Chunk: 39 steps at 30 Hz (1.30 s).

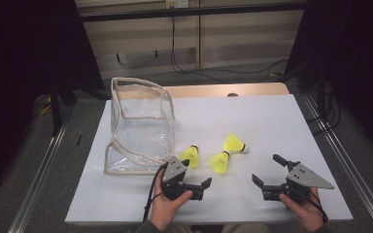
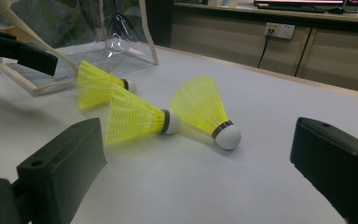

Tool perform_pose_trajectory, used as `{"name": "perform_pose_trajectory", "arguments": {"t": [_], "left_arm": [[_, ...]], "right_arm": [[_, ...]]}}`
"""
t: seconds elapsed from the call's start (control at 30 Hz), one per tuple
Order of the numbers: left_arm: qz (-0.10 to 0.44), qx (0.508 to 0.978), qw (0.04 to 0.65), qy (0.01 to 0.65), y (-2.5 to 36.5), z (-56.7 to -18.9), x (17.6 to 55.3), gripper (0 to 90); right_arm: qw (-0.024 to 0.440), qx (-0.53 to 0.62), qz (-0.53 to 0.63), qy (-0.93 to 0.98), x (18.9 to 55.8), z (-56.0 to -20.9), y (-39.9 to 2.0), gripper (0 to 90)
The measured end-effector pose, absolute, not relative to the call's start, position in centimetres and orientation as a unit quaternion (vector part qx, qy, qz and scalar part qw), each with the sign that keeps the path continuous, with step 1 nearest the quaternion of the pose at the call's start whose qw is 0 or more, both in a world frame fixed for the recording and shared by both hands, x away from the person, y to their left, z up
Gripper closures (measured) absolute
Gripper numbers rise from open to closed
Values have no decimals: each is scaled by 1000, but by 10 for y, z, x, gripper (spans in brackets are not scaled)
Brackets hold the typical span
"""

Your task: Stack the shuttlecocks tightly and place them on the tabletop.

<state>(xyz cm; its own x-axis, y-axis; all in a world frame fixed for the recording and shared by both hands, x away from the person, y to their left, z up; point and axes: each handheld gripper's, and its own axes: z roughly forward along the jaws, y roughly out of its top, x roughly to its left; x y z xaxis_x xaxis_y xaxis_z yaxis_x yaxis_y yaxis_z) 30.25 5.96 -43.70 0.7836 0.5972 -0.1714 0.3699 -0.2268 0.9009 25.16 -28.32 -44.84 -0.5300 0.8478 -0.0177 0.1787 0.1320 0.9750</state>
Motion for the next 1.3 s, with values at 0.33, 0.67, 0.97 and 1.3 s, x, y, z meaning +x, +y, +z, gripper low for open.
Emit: {"name": "perform_pose_trajectory", "arguments": {"t": [0.33, 0.67, 0.97, 1.3], "left_arm": [[111, 776, 531, 322, 51, -439, 307, 36], [118, 776, 521, 335, 44, -443, 311, 37], [127, 771, 516, 351, 39, -445, 317, 39], [147, 764, 511, 365, 36, -444, 319, 56]], "right_arm": [[309, 376, 540, 687, 251, -448, -283, 23], [307, 374, 541, 687, 251, -448, -282, 23], [308, 375, 541, 687, 251, -448, -282, 23], [308, 374, 541, 688, 251, -448, -283, 23]]}}
